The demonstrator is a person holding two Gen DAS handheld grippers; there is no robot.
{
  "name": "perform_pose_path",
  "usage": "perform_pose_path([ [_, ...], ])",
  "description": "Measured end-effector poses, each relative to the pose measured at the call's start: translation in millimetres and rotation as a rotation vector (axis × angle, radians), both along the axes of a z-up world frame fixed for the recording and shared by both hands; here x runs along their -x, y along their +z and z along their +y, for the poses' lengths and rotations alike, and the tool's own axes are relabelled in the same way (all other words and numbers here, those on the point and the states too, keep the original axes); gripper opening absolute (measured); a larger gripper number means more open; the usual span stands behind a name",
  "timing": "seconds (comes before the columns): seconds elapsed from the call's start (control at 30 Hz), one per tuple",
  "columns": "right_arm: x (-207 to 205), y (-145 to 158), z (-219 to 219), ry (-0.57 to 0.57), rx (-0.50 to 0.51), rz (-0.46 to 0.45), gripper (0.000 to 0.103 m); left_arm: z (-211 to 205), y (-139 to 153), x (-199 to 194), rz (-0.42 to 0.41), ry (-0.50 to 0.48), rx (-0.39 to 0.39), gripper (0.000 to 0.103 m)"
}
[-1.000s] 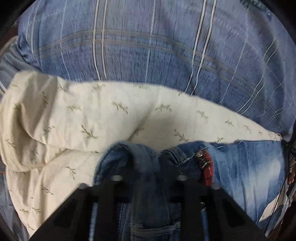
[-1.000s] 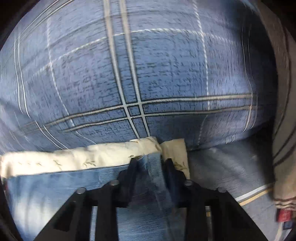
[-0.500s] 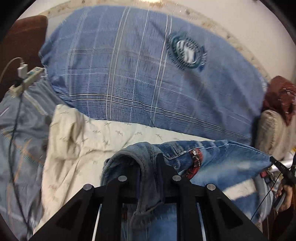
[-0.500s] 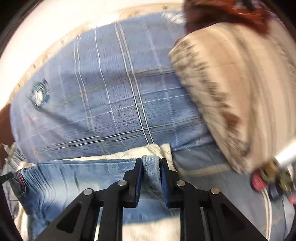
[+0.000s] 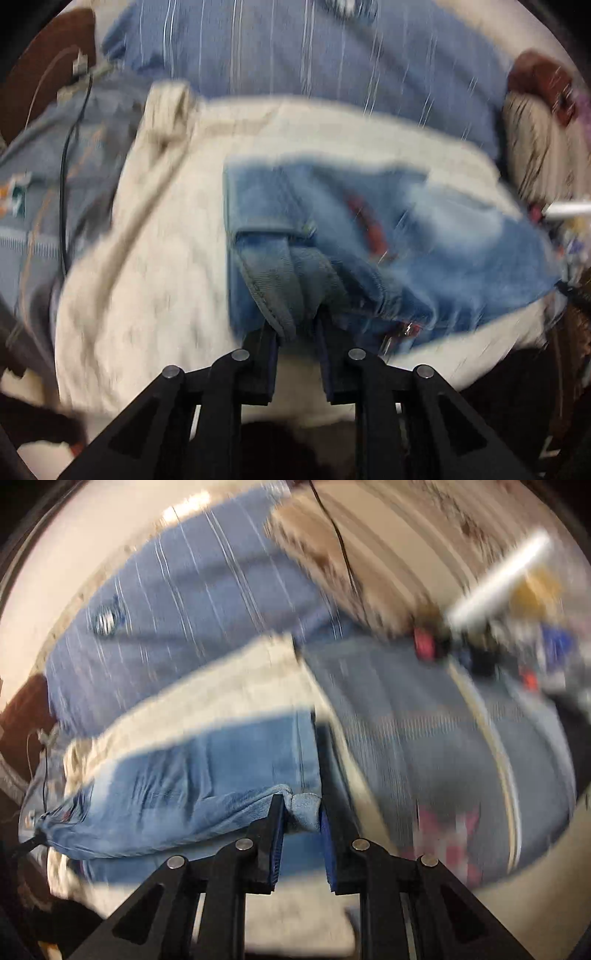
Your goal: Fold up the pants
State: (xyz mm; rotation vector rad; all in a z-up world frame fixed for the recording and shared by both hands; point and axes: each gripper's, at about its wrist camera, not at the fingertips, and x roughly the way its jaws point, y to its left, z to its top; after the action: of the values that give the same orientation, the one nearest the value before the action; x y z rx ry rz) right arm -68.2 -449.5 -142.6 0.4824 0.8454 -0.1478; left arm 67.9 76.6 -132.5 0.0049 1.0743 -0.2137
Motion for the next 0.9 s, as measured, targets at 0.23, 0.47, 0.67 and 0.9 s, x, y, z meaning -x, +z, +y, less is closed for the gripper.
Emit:
perform_pose_path([
  [0.23, 34.2, 2.0, -16.8, -0.036, -0.084, 0.01, 0.023, 13.5, 41.6, 31.8, -0.111, 0.02, -0.129, 0.027],
  [0.47, 5.9, 37.7, -7.9, -0.013, -0.066, -0.092, 0.034, -23.5, 67.4, 22.8, -0.201, -0.046, -0.035, 0.045],
  [0.67, -78.8, 29.5, 28.6, 0.049, -0.035, -0.017, 0.034, -89.5, 34.6, -6.5, -0.182, -0.133, -0.003, 0.046],
  [0.9, -146.0, -25.4, 54.4, 0.081, 0.025, 0.199, 0.034, -111.5, -23.1, -18.1, -0.063, -0.138, -0.106, 0.046],
])
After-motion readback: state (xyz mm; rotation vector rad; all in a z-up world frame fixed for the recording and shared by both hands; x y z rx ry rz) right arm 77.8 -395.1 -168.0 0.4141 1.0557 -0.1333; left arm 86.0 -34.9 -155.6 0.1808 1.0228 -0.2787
